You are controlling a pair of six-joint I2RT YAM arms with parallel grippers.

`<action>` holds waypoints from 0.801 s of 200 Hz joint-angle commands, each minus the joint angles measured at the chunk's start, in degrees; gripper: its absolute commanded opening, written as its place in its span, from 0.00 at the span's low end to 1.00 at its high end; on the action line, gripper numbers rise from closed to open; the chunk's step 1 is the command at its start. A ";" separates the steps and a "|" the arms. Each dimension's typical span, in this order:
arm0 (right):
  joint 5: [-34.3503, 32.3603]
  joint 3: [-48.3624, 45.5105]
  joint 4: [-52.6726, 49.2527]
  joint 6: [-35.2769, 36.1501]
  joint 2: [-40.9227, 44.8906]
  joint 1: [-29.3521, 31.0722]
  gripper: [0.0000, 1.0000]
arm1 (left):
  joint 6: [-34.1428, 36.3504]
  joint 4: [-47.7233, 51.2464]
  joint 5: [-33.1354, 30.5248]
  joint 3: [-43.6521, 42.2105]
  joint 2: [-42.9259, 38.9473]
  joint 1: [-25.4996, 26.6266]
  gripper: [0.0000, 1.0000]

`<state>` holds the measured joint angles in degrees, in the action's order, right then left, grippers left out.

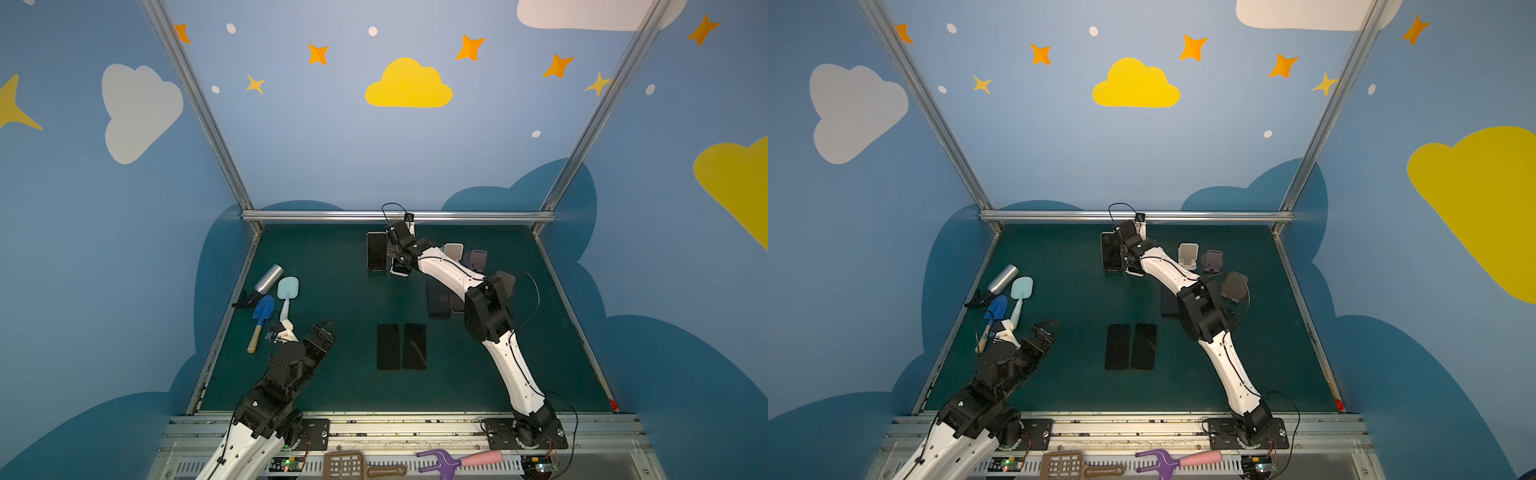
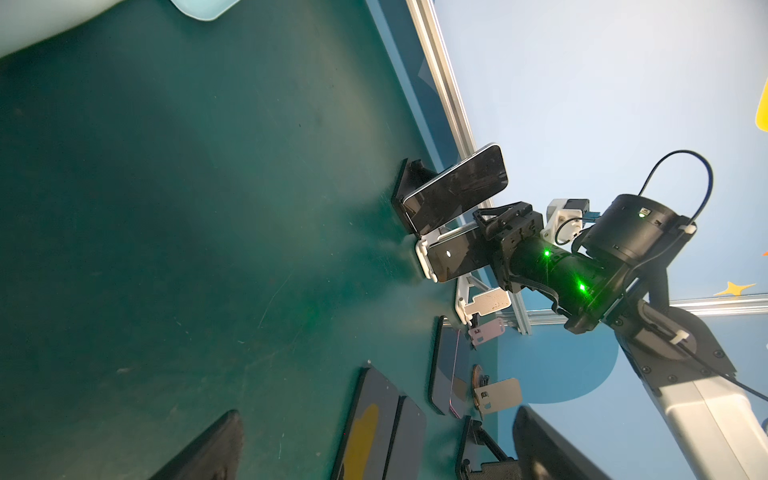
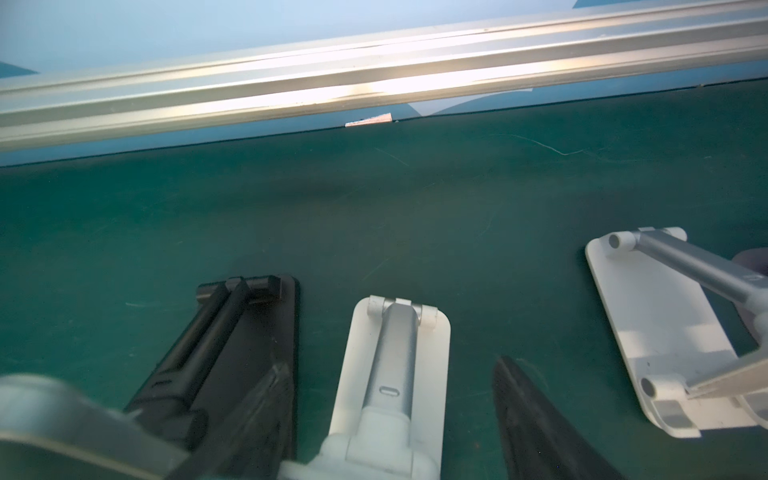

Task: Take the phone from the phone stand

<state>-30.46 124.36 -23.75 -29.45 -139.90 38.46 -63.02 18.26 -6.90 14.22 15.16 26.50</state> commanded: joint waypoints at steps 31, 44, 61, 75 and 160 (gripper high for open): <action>3.63 -2.39 1.40 3.13 4.91 -0.49 0.70 | 0.53 -0.61 0.33 0.37 0.73 -0.31 1.00; 4.06 -3.65 1.98 3.25 6.05 -0.49 0.69 | 0.53 -0.64 0.47 0.55 1.01 -0.29 1.00; 4.26 -5.70 3.48 4.03 7.58 -0.40 0.69 | 0.27 -0.81 0.57 0.30 1.02 -0.24 1.00; 4.11 -6.66 4.05 4.60 8.42 -0.40 0.70 | 0.12 -0.86 0.50 0.11 0.88 -0.31 1.00; 3.63 -10.53 6.07 8.18 12.09 0.04 0.69 | 0.45 -1.08 0.74 0.49 1.53 -0.31 1.00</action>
<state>-26.28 115.96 -20.08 -23.24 -133.95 38.13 -63.02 18.06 -6.50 14.22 16.38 26.37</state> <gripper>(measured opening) 0.731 0.998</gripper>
